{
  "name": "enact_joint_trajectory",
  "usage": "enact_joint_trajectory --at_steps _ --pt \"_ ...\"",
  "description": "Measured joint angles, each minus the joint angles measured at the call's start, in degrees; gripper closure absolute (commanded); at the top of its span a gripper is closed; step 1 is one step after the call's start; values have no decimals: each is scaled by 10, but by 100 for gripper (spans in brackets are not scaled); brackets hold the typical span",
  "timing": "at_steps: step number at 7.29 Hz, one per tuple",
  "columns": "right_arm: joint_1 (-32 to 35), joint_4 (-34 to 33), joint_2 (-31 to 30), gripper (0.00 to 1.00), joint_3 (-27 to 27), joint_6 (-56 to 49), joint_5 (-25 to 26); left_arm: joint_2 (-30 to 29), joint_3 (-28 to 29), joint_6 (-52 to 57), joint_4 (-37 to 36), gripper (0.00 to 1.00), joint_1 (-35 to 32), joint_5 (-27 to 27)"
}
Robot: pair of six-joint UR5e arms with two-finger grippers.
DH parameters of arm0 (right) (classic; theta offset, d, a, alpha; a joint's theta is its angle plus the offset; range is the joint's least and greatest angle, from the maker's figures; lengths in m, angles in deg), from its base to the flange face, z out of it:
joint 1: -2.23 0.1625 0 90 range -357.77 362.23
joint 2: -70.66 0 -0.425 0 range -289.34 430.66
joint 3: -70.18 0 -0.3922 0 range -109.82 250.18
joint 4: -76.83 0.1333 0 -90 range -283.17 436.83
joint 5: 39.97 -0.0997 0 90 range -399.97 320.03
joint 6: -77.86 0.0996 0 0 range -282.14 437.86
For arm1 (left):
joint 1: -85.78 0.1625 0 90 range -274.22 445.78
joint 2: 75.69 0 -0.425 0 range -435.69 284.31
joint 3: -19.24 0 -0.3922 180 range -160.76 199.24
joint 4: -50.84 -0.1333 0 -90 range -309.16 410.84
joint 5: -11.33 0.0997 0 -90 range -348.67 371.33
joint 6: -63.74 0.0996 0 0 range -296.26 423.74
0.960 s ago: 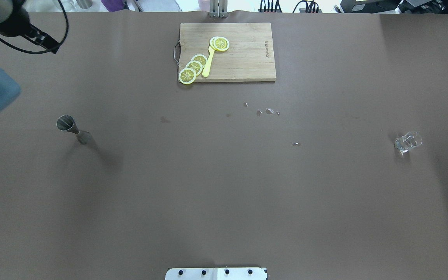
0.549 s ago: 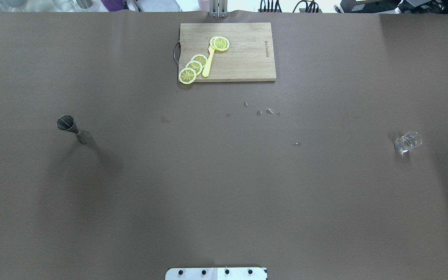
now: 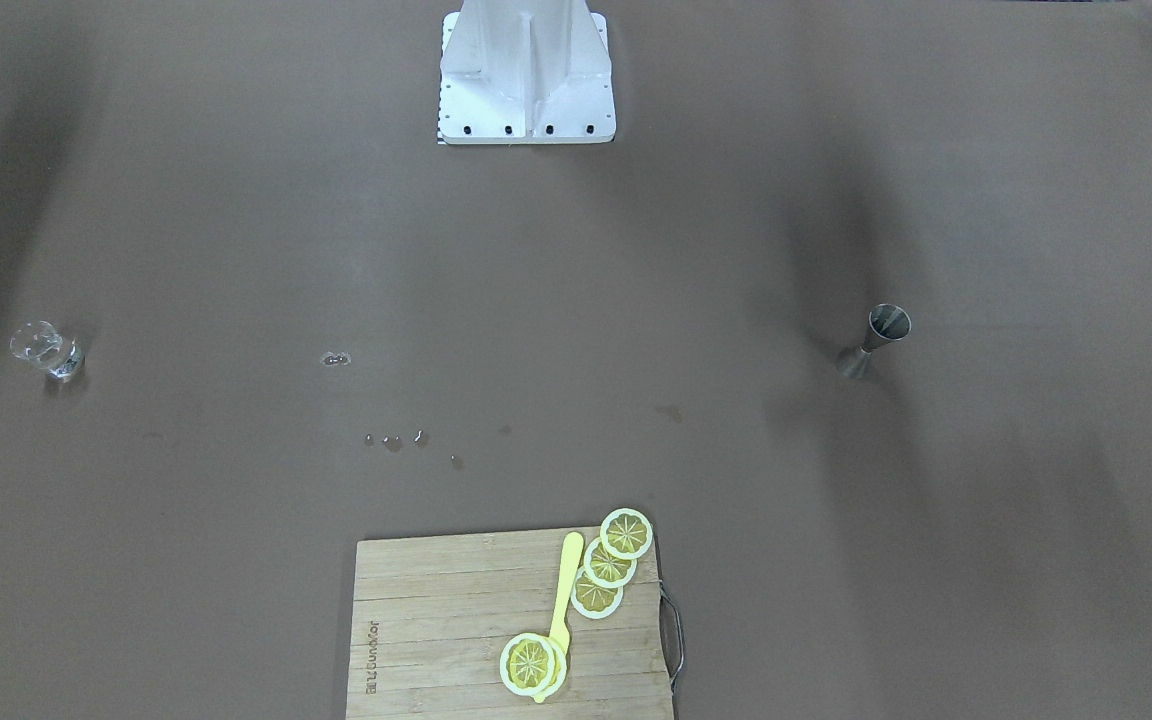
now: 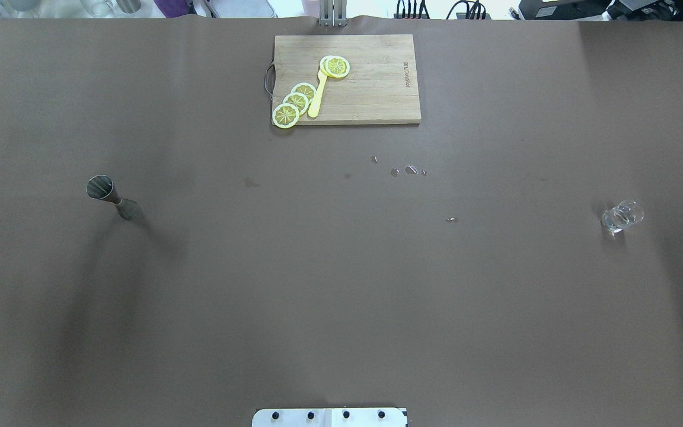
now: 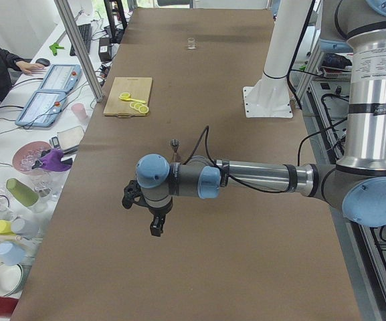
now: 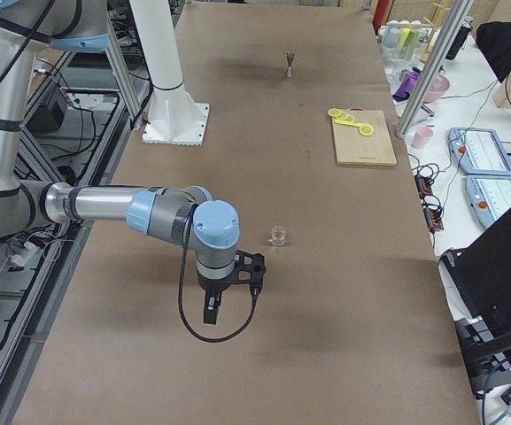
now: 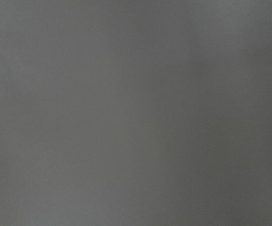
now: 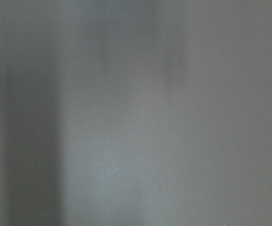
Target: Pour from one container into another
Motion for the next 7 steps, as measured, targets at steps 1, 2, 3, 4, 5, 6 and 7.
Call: enact_joint_trajectory --at_steps 1,2,3,4,5,6,7 --pt "-3 -3 3 0 1 0 2 34 -8 36 -1 2 -24 2" --pt "-8 -4 4 0 1 0 4 54 -11 59 -2 2 -42 3" --pt "-14 -4 5 0 1 0 10 65 -10 68 -3 2 -50 3" --pt "-20 -4 5 0 1 0 16 70 -10 68 -4 2 -53 3" --pt "-23 -4 5 0 0 0 19 70 -11 58 -5 2 -55 2" --pt "-24 -4 6 0 0 0 19 67 -17 27 -7 2 -55 3" --pt "-24 -4 6 0 -1 0 20 63 -28 -11 -7 2 -53 4"
